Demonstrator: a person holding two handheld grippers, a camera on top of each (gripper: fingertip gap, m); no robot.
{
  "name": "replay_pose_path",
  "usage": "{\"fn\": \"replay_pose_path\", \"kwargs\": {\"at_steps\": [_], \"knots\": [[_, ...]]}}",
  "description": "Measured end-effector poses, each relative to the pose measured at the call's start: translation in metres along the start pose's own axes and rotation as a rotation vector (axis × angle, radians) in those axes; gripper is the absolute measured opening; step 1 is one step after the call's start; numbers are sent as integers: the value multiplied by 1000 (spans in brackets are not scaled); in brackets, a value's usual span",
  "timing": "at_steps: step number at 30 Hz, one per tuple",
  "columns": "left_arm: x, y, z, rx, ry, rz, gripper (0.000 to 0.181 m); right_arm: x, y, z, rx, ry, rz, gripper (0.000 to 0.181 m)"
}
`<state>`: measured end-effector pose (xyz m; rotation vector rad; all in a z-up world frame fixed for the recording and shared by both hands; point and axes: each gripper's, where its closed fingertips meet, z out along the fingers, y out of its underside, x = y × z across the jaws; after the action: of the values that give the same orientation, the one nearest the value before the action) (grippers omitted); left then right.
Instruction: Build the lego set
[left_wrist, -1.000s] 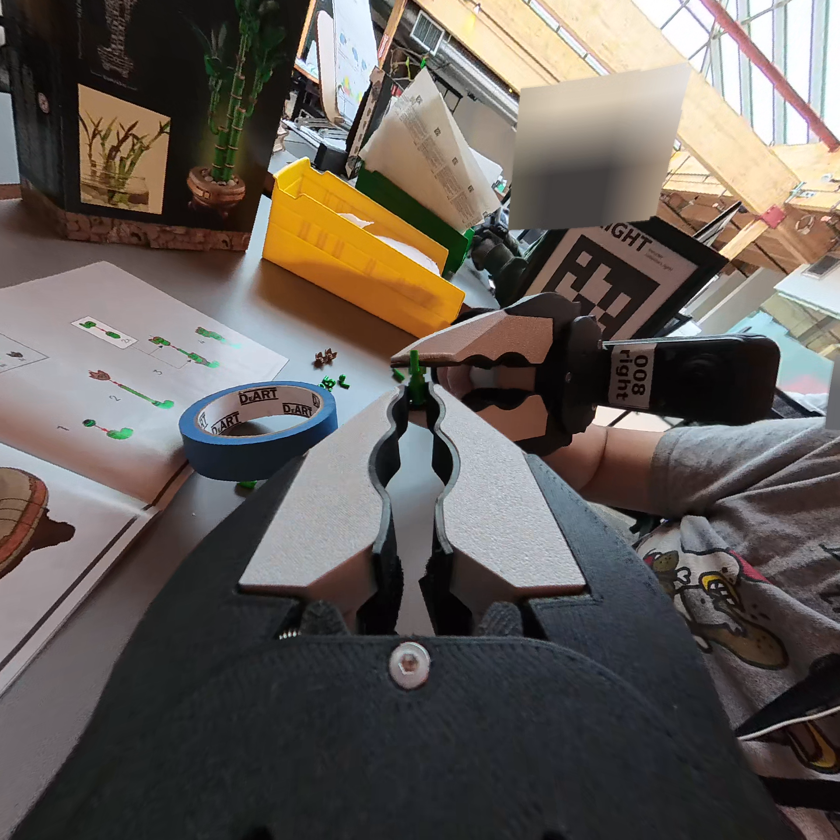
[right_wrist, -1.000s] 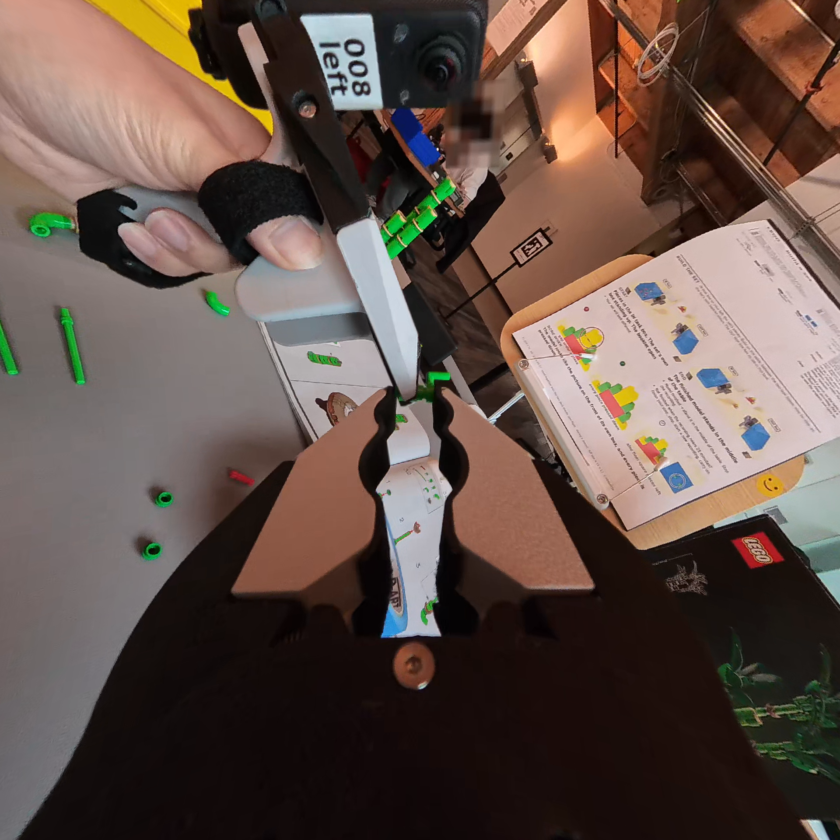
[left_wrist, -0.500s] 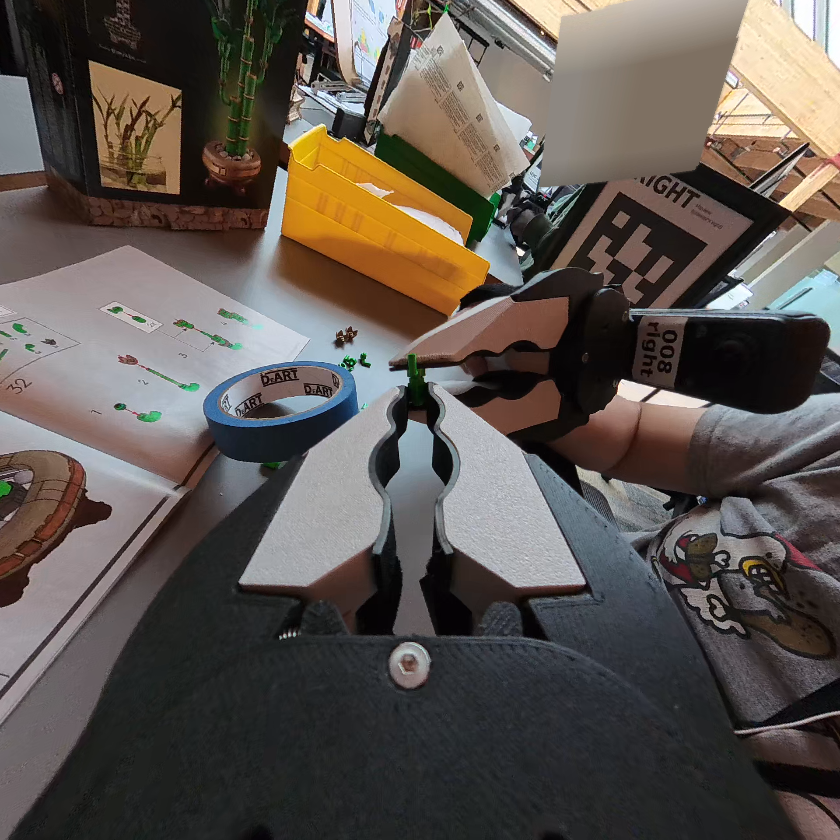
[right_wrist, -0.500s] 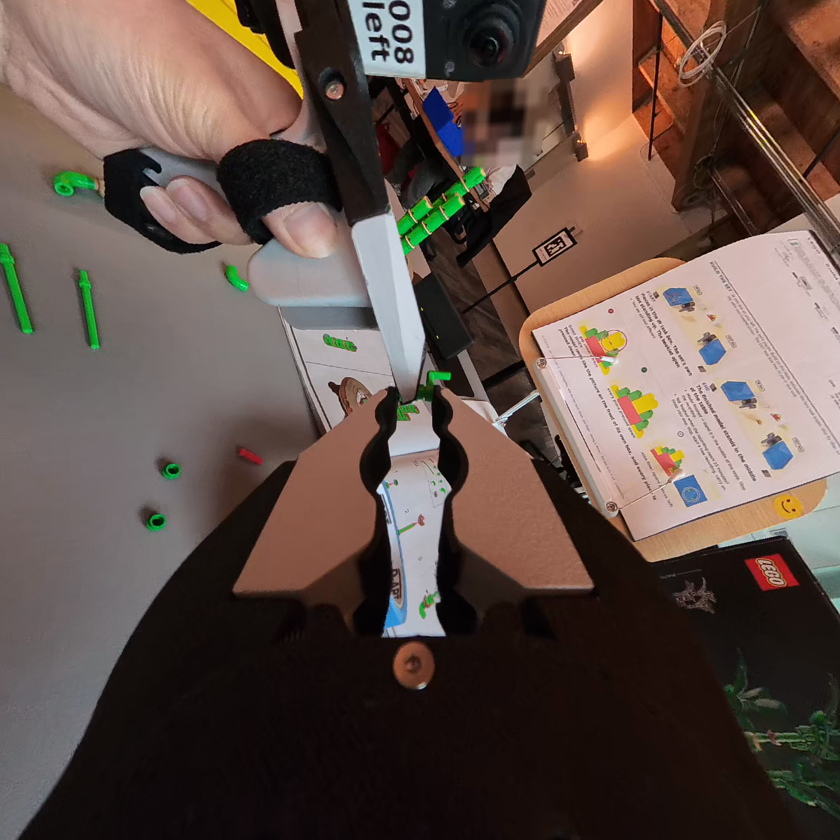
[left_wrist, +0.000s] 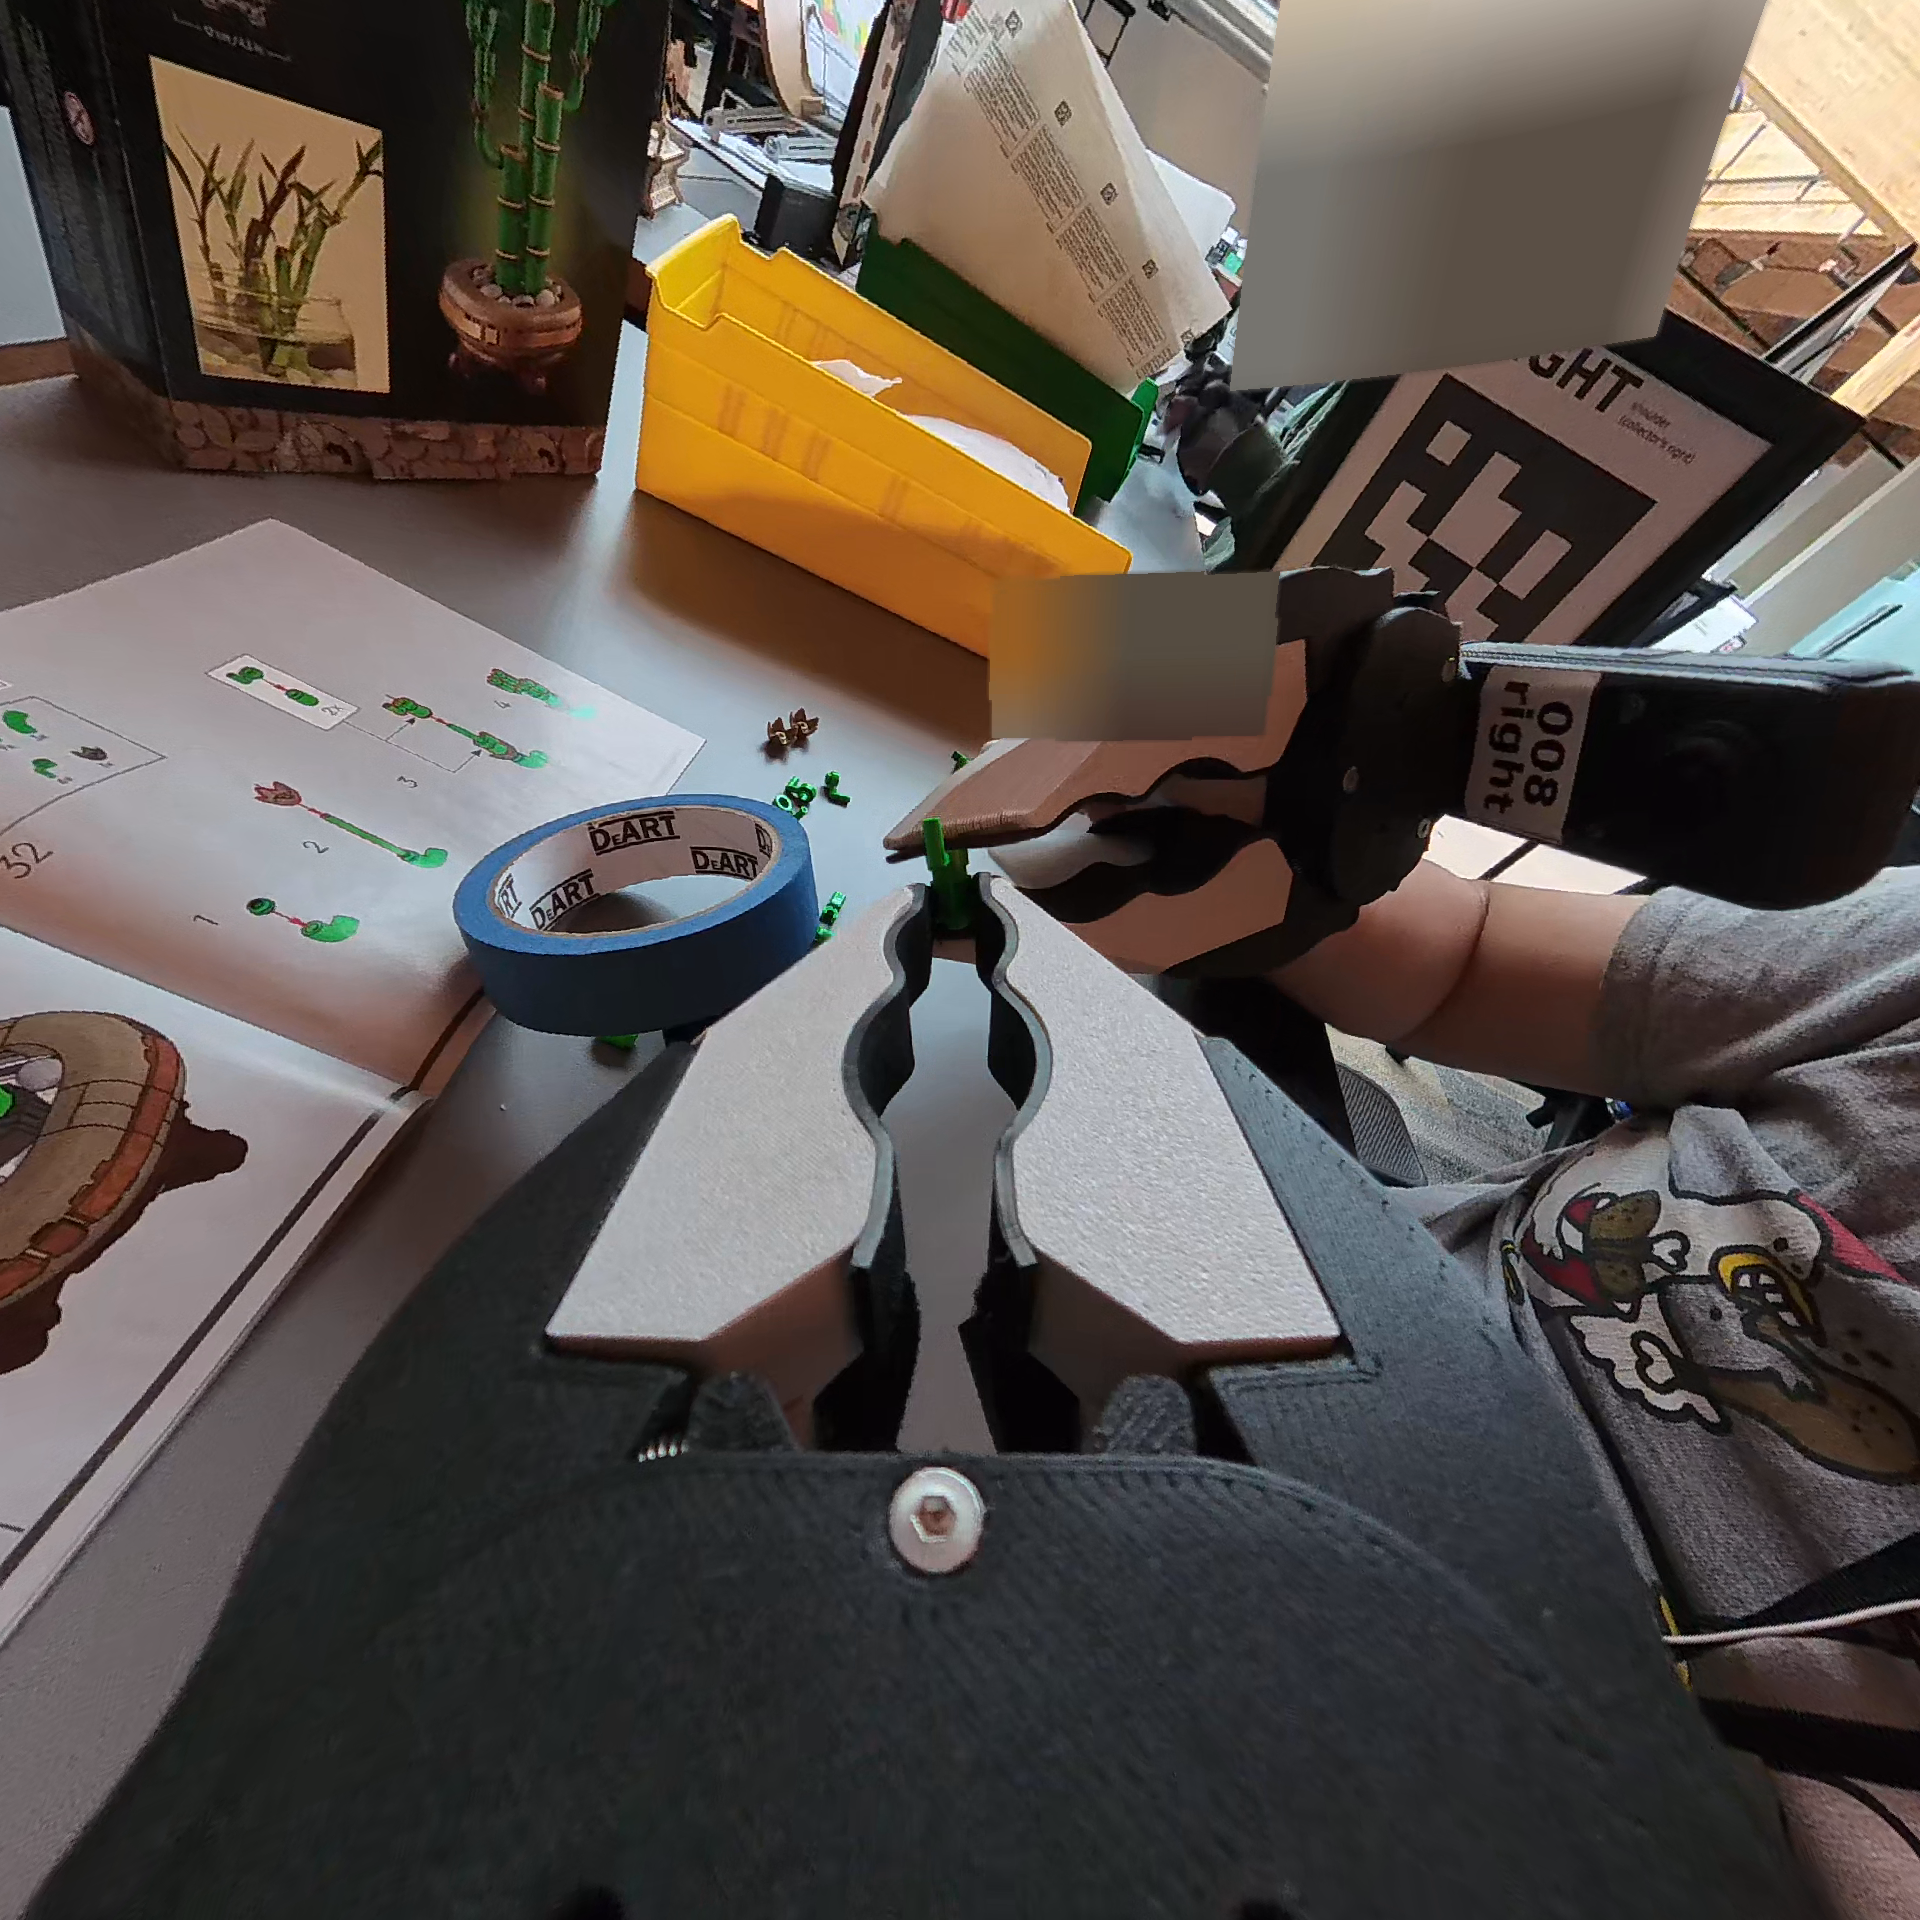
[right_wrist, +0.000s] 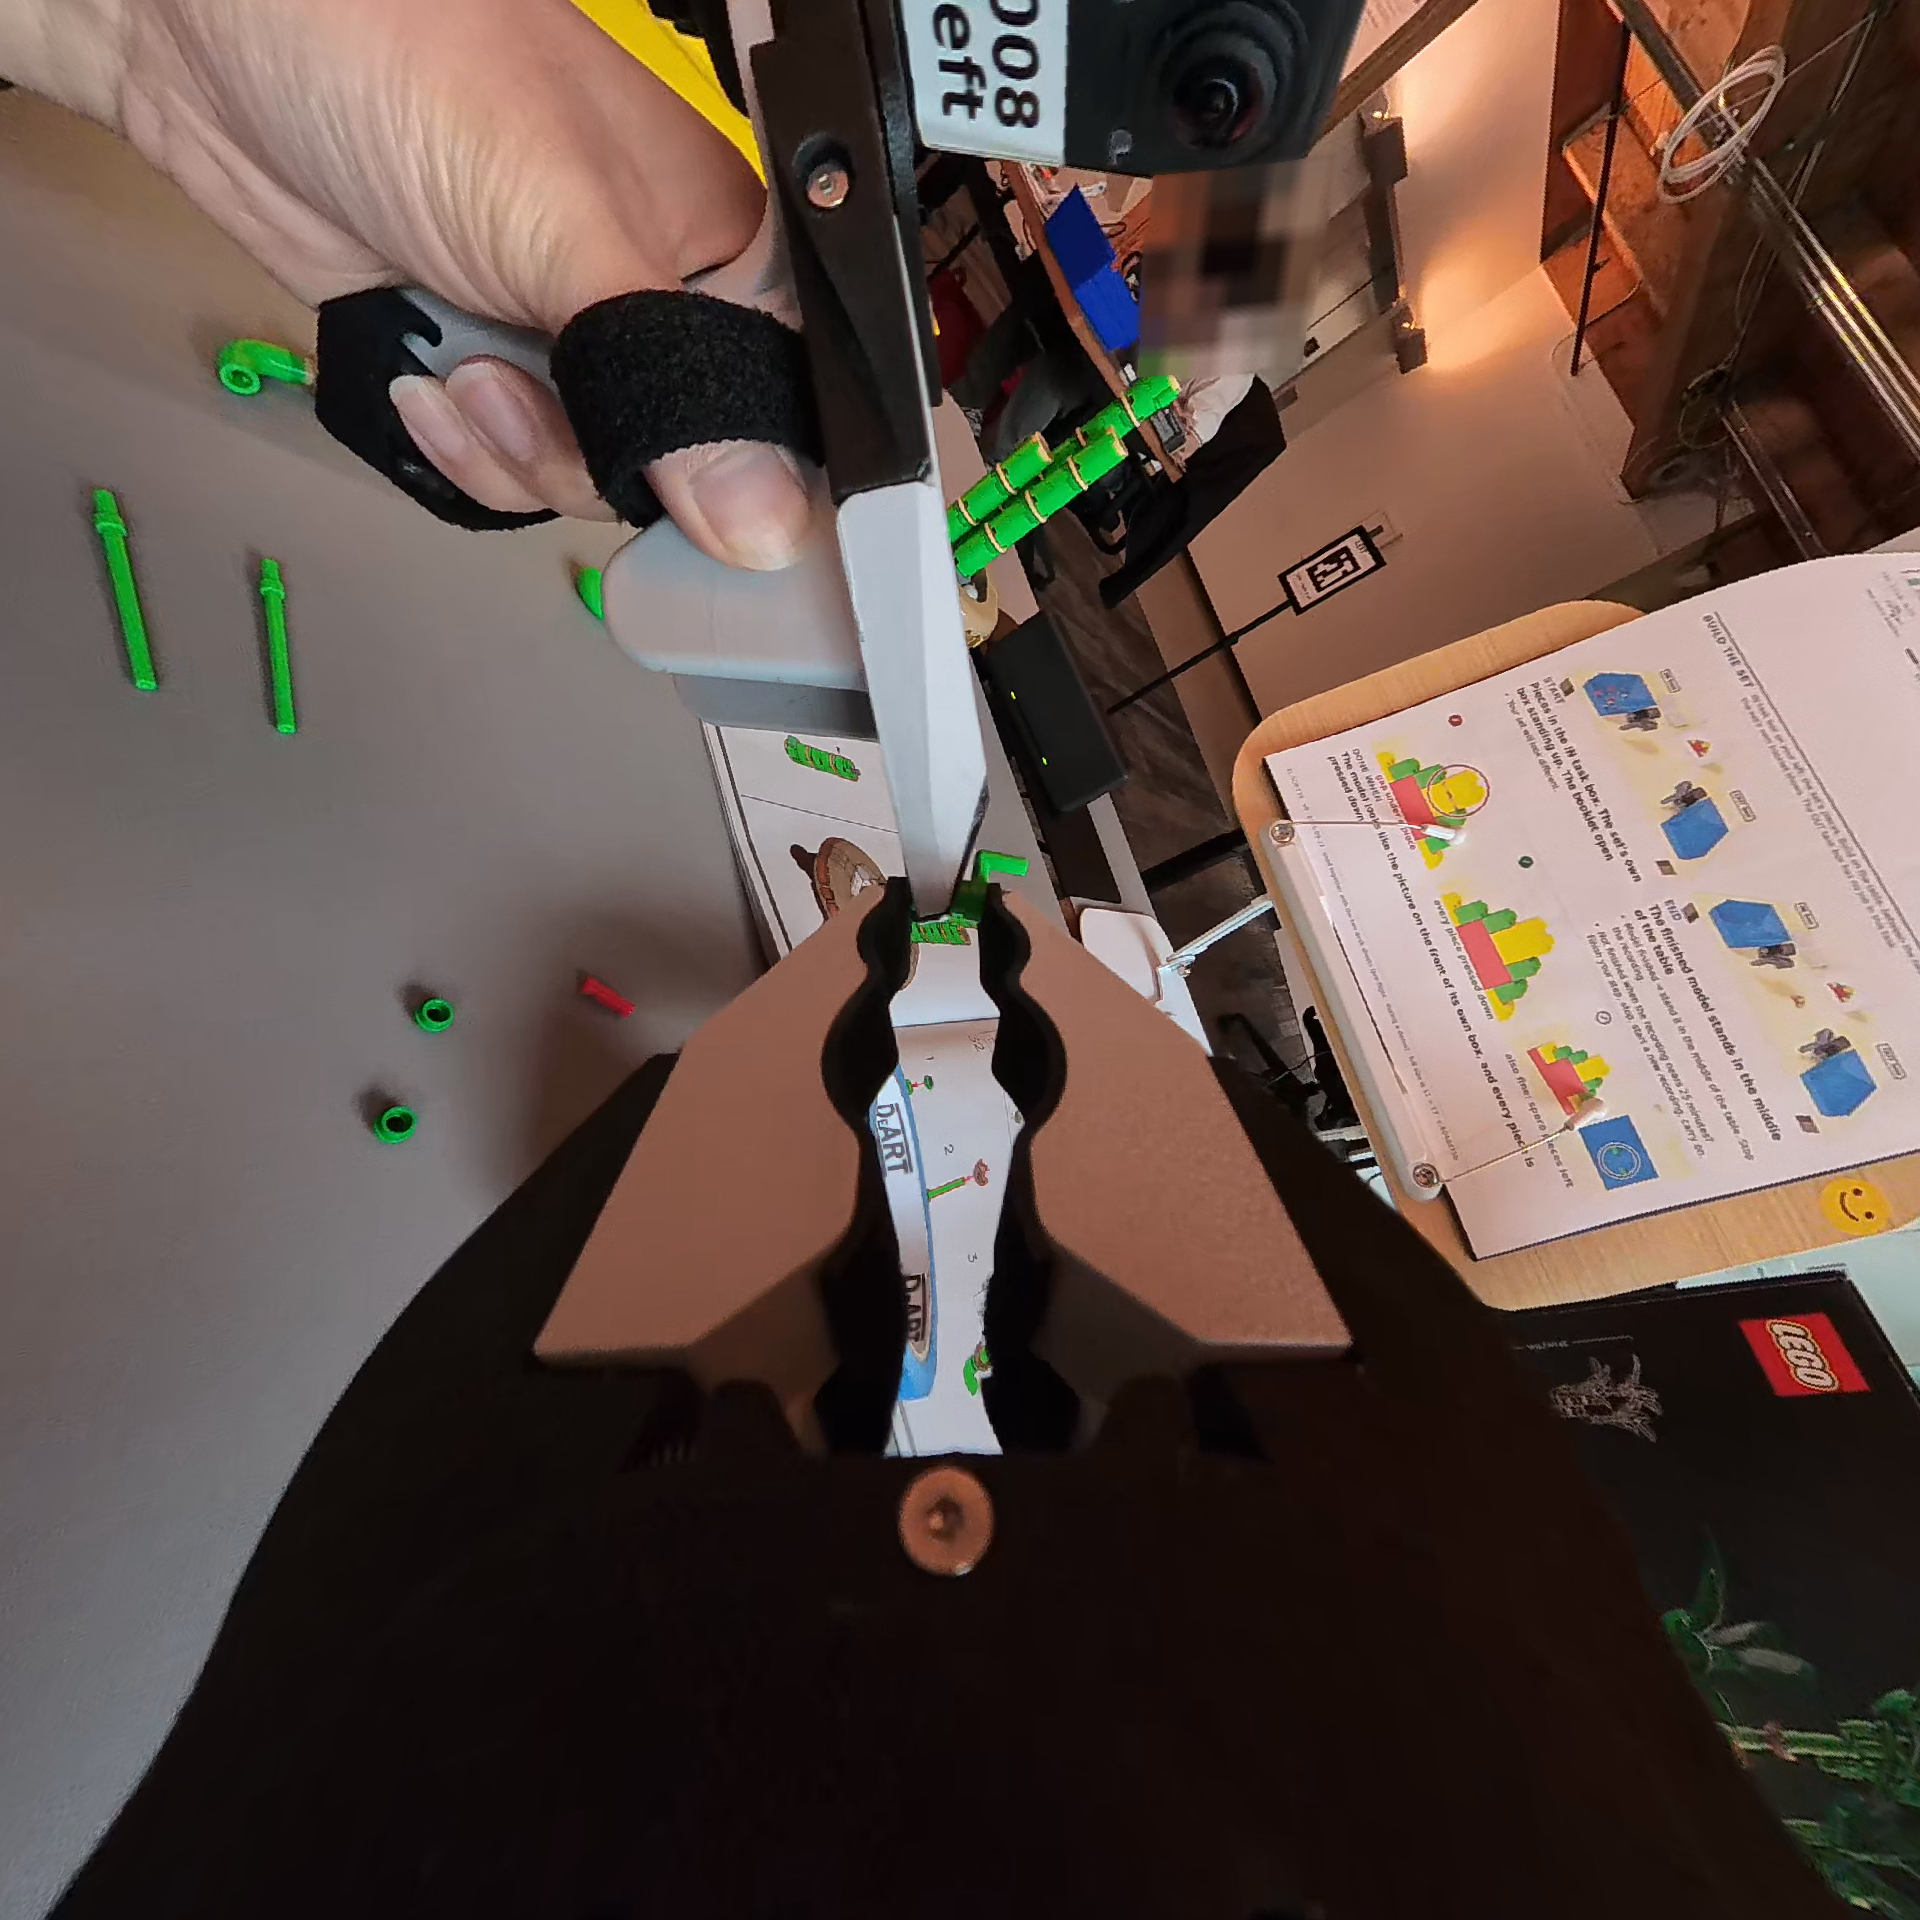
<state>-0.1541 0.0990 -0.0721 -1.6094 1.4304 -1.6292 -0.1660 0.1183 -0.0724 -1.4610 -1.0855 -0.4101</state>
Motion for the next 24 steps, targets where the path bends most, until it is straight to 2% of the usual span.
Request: {"fn": "replay_pose_path", "kwargs": {"at_steps": [6, 11, 16, 19, 21, 24], "knots": [[1, -2, -2, 15, 24, -18, 5, 1, -2, 1, 14, 8, 4, 11], [12, -8, -10, 60, 177, -124, 10, 4, -14, -1, 86, -5, 64, 13], [17, -8, -11, 65, 223, -135, 17, 2, -13, -4, 111, -25, 86, 13], [19, -15, -14, 106, 261, -165, 15, 3, -16, -6, 134, -28, 90, 13], [18, -17, -17, 126, 266, -170, 8, 3, -18, -8, 145, -28, 90, 13], [12, -18, -18, 132, 217, -149, 9, 3, -18, -7, 141, -34, 93, 13]]}}
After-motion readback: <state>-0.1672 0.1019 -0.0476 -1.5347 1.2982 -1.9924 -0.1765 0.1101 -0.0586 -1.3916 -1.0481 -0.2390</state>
